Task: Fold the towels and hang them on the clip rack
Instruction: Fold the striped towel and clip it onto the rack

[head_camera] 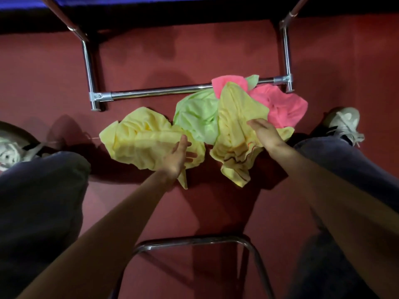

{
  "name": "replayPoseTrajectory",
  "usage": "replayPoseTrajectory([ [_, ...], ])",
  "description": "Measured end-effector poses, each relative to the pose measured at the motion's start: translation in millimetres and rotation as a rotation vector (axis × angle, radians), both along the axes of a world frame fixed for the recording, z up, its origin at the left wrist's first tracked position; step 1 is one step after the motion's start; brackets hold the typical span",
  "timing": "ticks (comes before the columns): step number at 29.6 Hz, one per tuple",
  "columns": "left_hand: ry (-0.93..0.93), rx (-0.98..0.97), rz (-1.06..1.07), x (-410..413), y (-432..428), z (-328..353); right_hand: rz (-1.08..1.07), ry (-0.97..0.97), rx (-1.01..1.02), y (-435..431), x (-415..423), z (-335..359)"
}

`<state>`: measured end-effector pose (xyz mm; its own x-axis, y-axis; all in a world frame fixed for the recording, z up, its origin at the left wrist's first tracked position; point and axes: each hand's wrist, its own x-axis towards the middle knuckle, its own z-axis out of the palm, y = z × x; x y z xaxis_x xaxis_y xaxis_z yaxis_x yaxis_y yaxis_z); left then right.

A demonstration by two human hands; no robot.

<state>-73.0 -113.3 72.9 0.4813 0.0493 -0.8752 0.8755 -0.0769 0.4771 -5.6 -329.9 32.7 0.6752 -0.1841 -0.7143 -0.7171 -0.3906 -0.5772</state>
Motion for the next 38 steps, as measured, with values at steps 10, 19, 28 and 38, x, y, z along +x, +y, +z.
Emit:
replayPoseTrajectory([
  [10, 0.1, -0.015, -0.003, -5, -18, -34, 0.305, 0.229, 0.053, 0, -59, -49],
  [19, 0.148, -0.03, -0.092, -32, -37, -44, 0.156, 0.383, 0.04, -9, -136, -74],
  [28, 0.237, -0.039, -0.1, -42, -42, -52, -0.763, 0.437, 0.35, 32, -122, -78],
  [38, 0.151, 0.048, -0.098, -9, -3, -38, -1.039, 0.135, 0.356, 40, -108, -67],
])
